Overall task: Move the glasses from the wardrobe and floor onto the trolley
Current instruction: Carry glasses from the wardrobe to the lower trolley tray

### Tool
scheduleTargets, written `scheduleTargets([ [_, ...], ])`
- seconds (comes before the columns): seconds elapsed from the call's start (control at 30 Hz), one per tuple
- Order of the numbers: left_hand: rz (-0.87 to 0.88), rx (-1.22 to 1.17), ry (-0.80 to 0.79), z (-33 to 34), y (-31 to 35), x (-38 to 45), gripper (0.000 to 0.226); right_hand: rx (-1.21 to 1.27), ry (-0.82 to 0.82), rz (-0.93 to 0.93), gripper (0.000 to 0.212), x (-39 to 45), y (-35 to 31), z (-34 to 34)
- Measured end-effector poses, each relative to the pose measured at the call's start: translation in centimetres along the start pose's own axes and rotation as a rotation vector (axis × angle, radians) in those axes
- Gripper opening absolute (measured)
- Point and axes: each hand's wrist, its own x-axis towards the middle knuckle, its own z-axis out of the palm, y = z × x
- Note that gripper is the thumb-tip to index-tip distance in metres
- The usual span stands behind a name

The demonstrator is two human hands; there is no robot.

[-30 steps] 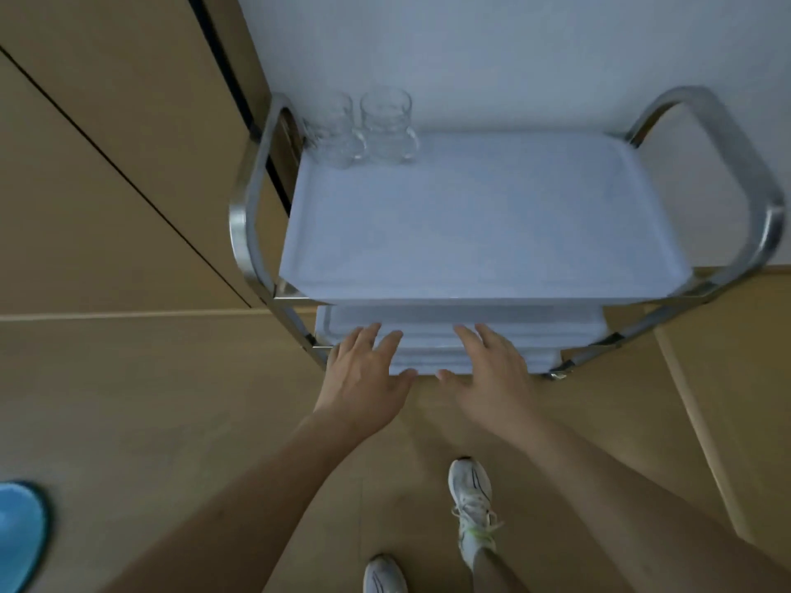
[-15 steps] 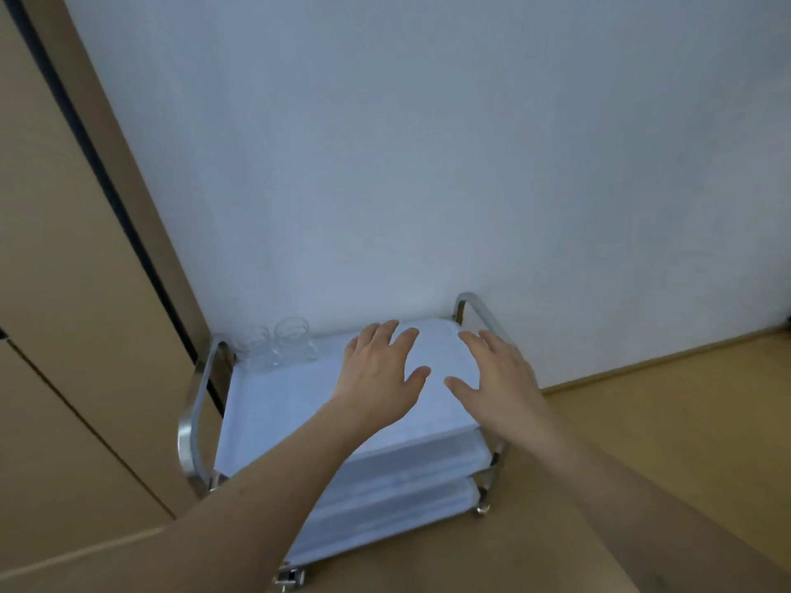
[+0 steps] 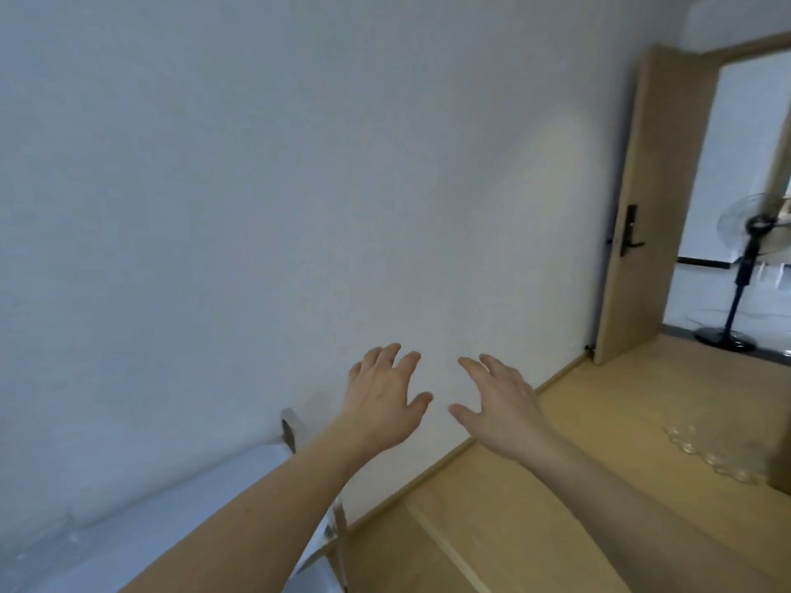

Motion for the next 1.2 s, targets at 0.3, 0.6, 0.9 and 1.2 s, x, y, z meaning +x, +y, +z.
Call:
scheduleTargets([
  [0.3, 0.258, -0.123, -0.025, 5.2, 15.8, 10.4, 0.066, -0.08, 0.109, 0.234, 0.076, -0.7, 15.9, -8.0],
  [0.6, 0.497, -0.245, -0.063, 10.6, 23.8, 18.9, 0.067, -0.192, 0.196, 0.474, 0.073, -0.5, 24.1, -10.3],
  [0.9, 0.738, -0.378, -0.151, 15.5, 27.3, 28.9, 0.067, -0.267, 0.284, 0.715, 0.074, 4.1, 28.2, -11.1],
  [1.2, 0.867, -0.475, -0.222, 19.9, 28.6, 36.3, 0.066, -0.295, 0.355, 0.892, 0.072, 8.5, 31.6, -8.9],
])
